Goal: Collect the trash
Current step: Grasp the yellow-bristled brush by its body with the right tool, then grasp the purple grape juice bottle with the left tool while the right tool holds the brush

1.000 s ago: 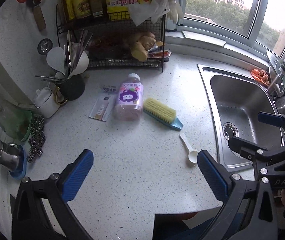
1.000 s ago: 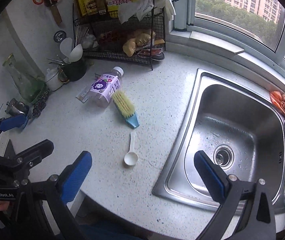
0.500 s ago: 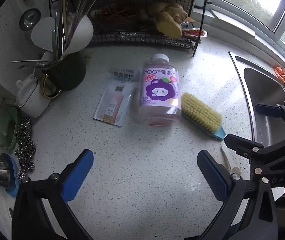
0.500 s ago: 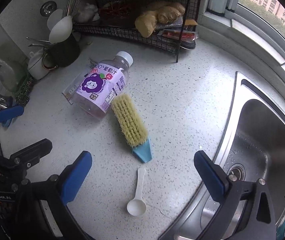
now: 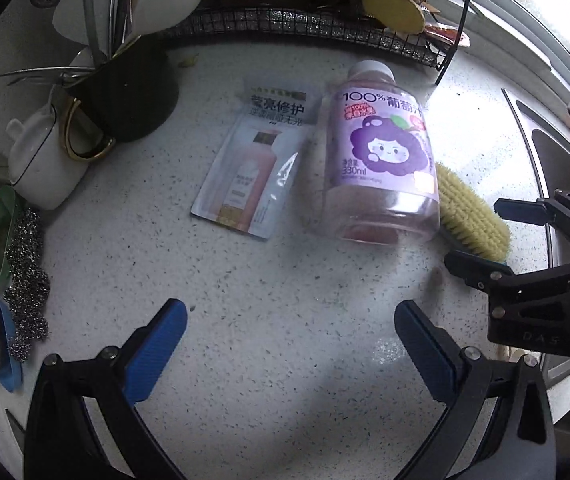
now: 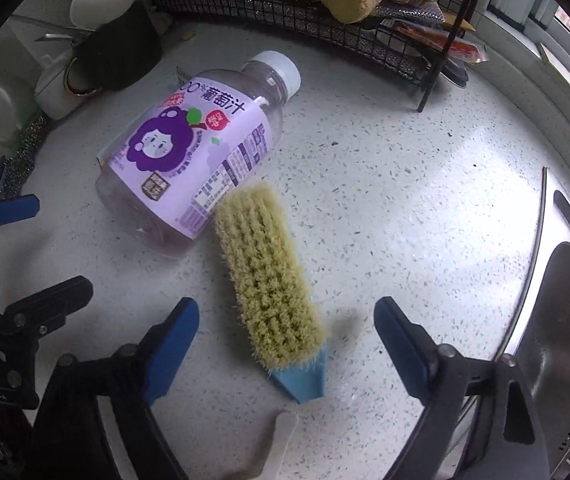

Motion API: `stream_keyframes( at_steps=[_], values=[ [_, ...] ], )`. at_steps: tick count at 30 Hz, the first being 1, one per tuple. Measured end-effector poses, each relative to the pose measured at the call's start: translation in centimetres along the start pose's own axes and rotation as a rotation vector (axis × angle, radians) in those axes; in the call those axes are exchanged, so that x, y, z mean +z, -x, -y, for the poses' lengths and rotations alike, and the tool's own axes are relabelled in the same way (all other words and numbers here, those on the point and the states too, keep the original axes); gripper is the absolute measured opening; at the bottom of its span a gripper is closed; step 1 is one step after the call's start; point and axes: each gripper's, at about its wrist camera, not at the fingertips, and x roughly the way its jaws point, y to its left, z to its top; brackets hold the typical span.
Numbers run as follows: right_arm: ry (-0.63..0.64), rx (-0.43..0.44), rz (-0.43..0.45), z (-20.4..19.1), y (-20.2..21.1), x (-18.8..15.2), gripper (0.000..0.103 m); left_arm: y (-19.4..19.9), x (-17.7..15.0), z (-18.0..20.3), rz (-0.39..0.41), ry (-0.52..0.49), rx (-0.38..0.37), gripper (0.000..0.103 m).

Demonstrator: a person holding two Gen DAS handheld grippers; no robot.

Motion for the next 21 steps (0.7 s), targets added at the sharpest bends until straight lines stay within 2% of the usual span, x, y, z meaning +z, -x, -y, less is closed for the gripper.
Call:
stream_keyframes(
  at_steps=[1, 4, 5, 7, 13, 16, 21],
  values=[
    [0.005, 0.01, -0.008, -0.2, -0.3, 0.1, 0.073, 0.0, -0.1, -0.1, -0.001, -0.001, -0.003, 0.103],
    [0.041, -0.005, 0.02, -0.9, 0.0, 0.1, 0.064, -0.1, -0.2, -0.1, 0.0, -0.01, 0.001, 0.103],
    [0.055, -0.015, 0.028, -1.2, 0.1, 0.2, 0.053, 0.0, -0.2, -0.1, 0.001, -0.009, 0.002, 0.103],
    [0.084, -0.012, 0.042, -2.2, 0.1, 0.3, 0.039, 0.2, -0.4, -0.2, 0.005, -0.007, -0.002, 0.103],
    [0.085, -0.038, 0.053, -3.0, 0.5, -0.5, 0.038, 0.8, -0.2, 0.8, 0.012, -0.047, -0.007, 0.103],
    [0.041, -0.042, 0.064, -1.8, 1.5, -1.9, 0.038, 0.9, 0.6, 2.1, 0.017, -0.075, -0.025, 0.103],
    [-0.069, -0.032, 0.059, -0.7, 3.0, -2.0, 0.038, 1.3, 2.3, 4.4, 0.036, -0.121, -0.056, 0.103]
  ],
)
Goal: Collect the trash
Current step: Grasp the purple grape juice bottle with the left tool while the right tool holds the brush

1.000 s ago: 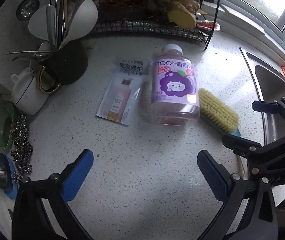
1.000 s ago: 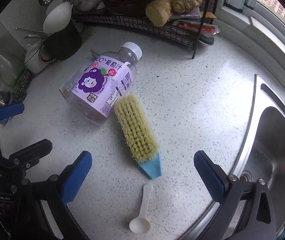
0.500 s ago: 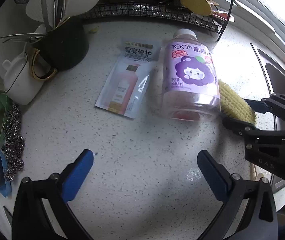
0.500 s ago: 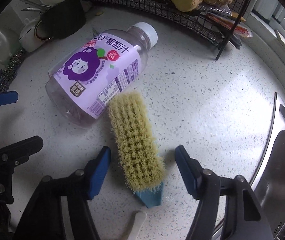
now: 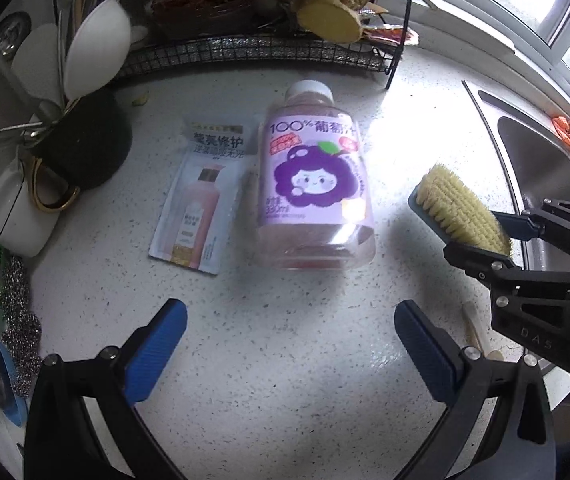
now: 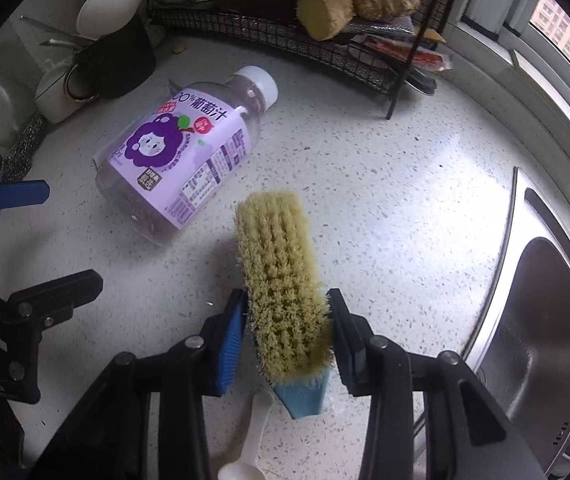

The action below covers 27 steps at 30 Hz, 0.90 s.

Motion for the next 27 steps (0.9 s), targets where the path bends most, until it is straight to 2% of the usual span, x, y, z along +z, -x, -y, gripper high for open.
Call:
stream_keyframes(
  at_steps=[7, 13, 19, 25, 27],
  values=[
    [-0.127, -0.008, -0.025, 2.9, 0.5, 0.2, 0.038, -1.5, 2.9, 1.9, 0.003, -0.056, -0.026, 0.103],
    [-0.154, -0.021, -0.033, 4.3, 0.6, 0.7, 0.038, -2.6, 4.7, 2.0, 0.012, -0.067, -0.038, 0.103],
    [-0.159, -0.013, -0.037, 3.9, 1.0, 0.5, 0.038, -3.9, 5.6, 1.5, -0.005, -0.079, -0.027, 0.103],
    [-0.171, -0.003, -0.052, 4.6, -0.4, 0.5, 0.038, -4.8, 5.9, 1.1, -0.024, -0.08, -0.051, 0.103],
    [-0.173, 0.0, -0.055, 4.7, -0.5, 0.5, 0.038, -5.1, 5.9, 1.2, -0.023, -0.076, -0.055, 0.1]
  ],
)
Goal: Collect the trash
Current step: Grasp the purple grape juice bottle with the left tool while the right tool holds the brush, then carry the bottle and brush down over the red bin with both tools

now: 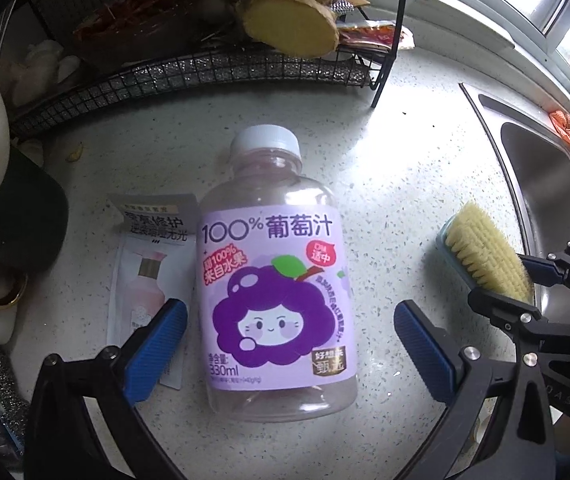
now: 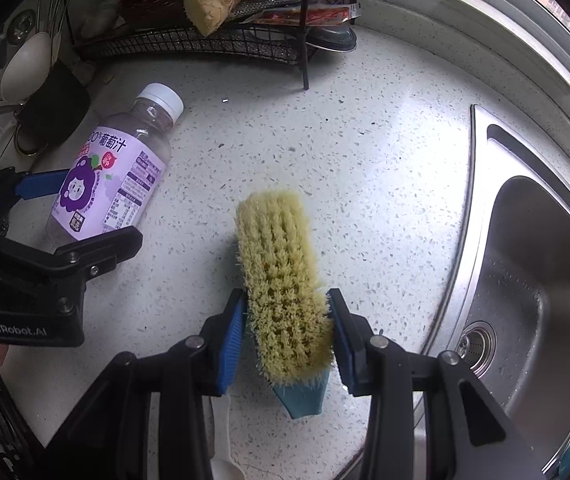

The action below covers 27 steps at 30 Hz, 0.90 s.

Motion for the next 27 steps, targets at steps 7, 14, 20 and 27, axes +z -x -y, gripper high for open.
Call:
stream_keyframes(
  at_steps=[7, 14, 20, 27],
  values=[
    [-0.011, 0.005, 0.005, 0.5, 0.1, 0.4, 0.038, -0.8, 0.1, 0.5, -0.022, 0.006, -0.021, 0.07],
    [-0.019, 0.01, 0.023, 0.9, 1.4, -0.4, 0.038, 0.7, -1.2, 2.2, -0.002, -0.014, -0.023, 0.068],
    [-0.029, 0.007, 0.054, 1.5, 3.2, -2.0, 0.038, 2.6, -2.7, 4.1, 0.025, -0.02, -0.021, 0.068],
    [-0.048, 0.004, 0.119, 2.2, 6.8, -4.9, 0.038, 6.1, -4.8, 6.6, 0.084, -0.036, 0.014, 0.068]
  ],
)
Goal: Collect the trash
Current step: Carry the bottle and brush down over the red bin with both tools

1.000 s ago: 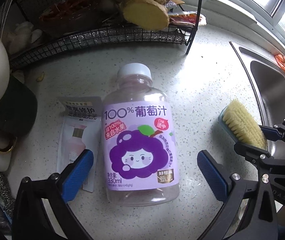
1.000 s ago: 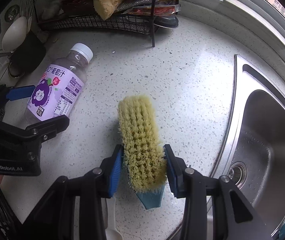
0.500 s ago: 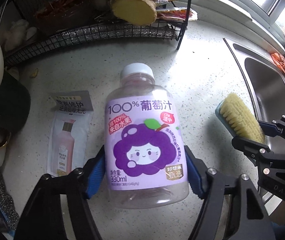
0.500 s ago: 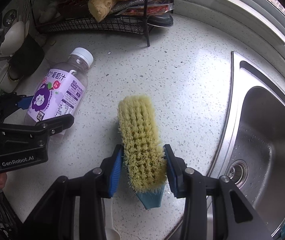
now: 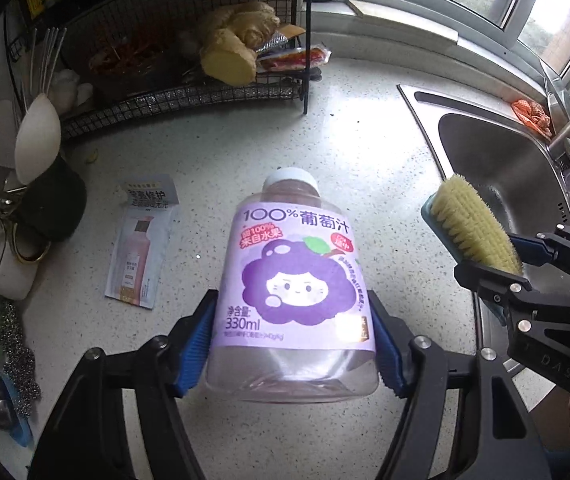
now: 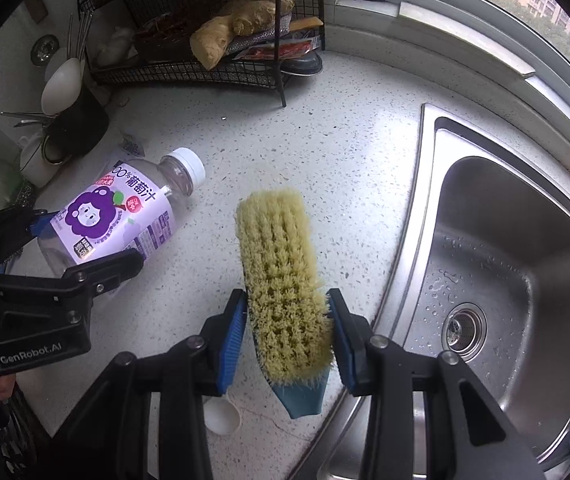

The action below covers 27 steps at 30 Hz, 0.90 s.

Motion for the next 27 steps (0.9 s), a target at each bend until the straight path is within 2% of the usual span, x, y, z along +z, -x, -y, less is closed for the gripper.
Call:
stream_keyframes(
  at_steps=[4, 13, 21, 27],
  values=[
    [-0.008, 0.003, 0.047, 0.4, 2.8, -2.3, 0.038, 2.9, -1.7, 1.5, 0.038, -0.012, -0.002, 0.068],
    [-0.028, -0.01, 0.145, 1.1, 9.5, -9.7, 0.038, 10.4, -8.9, 6.1, 0.114, -0.046, -0.003, 0.068],
    [-0.065, -0.004, 0.194, 2.2, 15.0, -19.7, 0.038, 14.9, -16.3, 11.9, 0.157, -0.097, 0.0, 0.068],
    [-0.109, -0.009, 0.206, 3.0, 17.6, -25.9, 0.038, 17.3, -21.1, 15.7, 0.144, -0.131, -0.028, 0.068]
  ],
)
